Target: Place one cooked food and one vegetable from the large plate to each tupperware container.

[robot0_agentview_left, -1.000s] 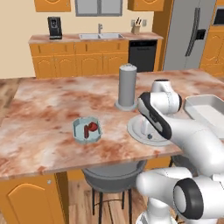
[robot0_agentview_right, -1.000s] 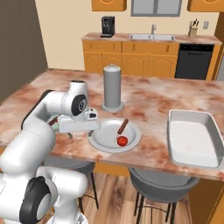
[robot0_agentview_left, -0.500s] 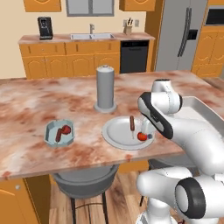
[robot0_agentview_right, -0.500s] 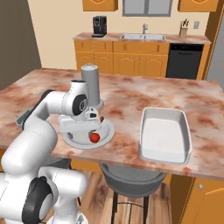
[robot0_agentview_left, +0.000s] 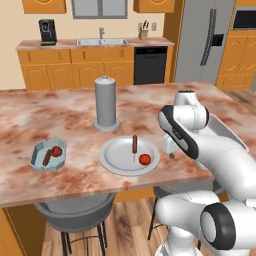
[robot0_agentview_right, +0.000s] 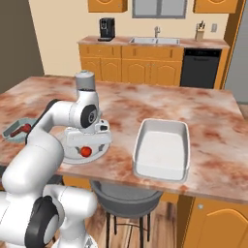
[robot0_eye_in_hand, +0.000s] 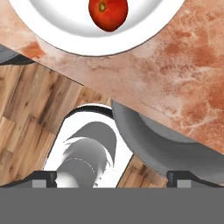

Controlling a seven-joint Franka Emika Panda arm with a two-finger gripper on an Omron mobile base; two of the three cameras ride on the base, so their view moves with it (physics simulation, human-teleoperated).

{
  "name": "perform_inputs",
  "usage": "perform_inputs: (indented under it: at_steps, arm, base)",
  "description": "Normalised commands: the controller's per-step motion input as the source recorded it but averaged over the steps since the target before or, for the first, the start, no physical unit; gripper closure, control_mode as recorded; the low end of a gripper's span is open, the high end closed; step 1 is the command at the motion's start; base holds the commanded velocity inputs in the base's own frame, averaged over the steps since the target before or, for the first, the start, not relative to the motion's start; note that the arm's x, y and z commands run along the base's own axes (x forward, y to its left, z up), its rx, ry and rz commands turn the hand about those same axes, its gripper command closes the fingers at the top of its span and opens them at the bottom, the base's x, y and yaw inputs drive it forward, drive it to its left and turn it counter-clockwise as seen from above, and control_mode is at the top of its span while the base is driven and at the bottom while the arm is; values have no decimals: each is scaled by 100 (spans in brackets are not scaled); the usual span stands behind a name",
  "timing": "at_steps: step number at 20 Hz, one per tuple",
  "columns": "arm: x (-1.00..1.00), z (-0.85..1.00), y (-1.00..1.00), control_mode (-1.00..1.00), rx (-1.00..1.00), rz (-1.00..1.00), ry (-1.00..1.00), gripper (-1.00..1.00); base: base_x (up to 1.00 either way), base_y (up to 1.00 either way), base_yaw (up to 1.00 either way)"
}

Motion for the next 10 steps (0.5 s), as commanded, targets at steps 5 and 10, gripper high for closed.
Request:
perform_inputs:
  at_steps: [5,10]
  arm:
    - [0,0,0,100,0,0,0,-100]
    - [0,0,0,100,0,0,0,-100]
  base:
    - [26,-31,5]
    - [7,-39,0]
